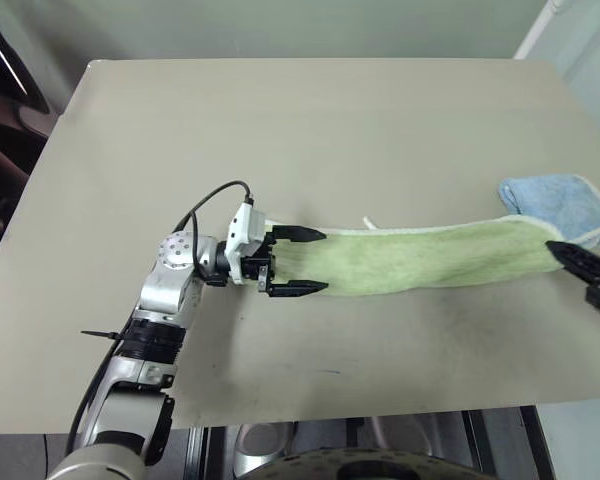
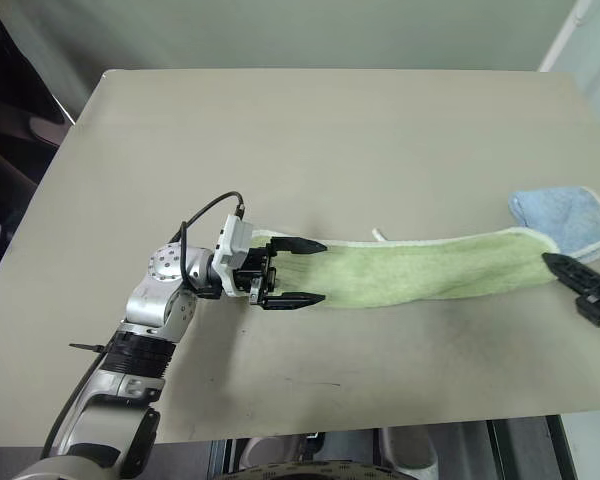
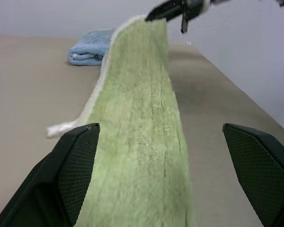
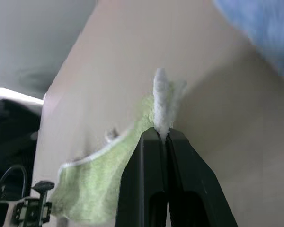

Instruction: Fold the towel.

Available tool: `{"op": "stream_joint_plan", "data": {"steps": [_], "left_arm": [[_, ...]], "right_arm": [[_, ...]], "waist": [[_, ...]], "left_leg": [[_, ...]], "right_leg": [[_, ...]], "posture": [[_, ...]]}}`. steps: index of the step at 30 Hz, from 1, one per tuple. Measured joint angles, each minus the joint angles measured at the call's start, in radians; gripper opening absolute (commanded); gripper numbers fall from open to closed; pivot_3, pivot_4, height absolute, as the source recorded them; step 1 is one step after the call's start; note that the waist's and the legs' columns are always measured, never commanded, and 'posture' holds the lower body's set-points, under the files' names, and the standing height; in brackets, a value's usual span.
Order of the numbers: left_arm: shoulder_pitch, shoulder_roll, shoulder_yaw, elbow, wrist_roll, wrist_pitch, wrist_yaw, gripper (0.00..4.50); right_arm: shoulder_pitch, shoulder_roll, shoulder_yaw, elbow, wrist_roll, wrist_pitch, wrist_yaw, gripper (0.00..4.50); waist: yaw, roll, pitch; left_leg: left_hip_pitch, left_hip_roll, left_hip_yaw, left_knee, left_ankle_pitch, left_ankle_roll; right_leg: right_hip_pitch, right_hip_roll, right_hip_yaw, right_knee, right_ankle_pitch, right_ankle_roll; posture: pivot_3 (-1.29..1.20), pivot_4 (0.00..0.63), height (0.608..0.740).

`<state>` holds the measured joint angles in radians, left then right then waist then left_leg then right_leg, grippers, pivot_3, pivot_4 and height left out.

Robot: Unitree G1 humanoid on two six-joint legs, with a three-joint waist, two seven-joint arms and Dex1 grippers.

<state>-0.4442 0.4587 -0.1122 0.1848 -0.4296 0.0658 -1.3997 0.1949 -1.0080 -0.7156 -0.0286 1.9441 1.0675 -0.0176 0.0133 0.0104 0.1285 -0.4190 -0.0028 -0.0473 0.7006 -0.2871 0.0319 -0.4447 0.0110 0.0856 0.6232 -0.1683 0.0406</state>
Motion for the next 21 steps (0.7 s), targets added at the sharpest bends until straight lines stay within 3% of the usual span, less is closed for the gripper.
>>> {"op": "stream_joint_plan", "data": {"steps": [11,21], "left_arm": [[-0.047,-0.016,0.0,0.064,0.006,-0.021,0.005,4.5],[-0.077,-0.044,0.0,0.111,0.033,-0.06,0.011,4.5]], "right_arm": [[-0.09,-0.081,0.087,-0.137,-0.005,0.076,0.08,0.01],[-0.329,-0.049,0.419,-0.384,0.007,-0.005,0.068,0.01]], "waist": [[-0.001,0.001,0.0],[-0.002,0.001,0.0]], "left_leg": [[0.0,0.0,0.001,0.0,-0.001,0.001],[0.0,0.0,0.001,0.002,-0.001,0.002]], "right_leg": [[0.0,0.0,0.0,0.001,-0.001,0.002],[0.0,0.0,0.0,0.002,-0.001,0.004]], "posture": [[0.0,0.15,0.733],[0.0,0.15,0.733]]}}
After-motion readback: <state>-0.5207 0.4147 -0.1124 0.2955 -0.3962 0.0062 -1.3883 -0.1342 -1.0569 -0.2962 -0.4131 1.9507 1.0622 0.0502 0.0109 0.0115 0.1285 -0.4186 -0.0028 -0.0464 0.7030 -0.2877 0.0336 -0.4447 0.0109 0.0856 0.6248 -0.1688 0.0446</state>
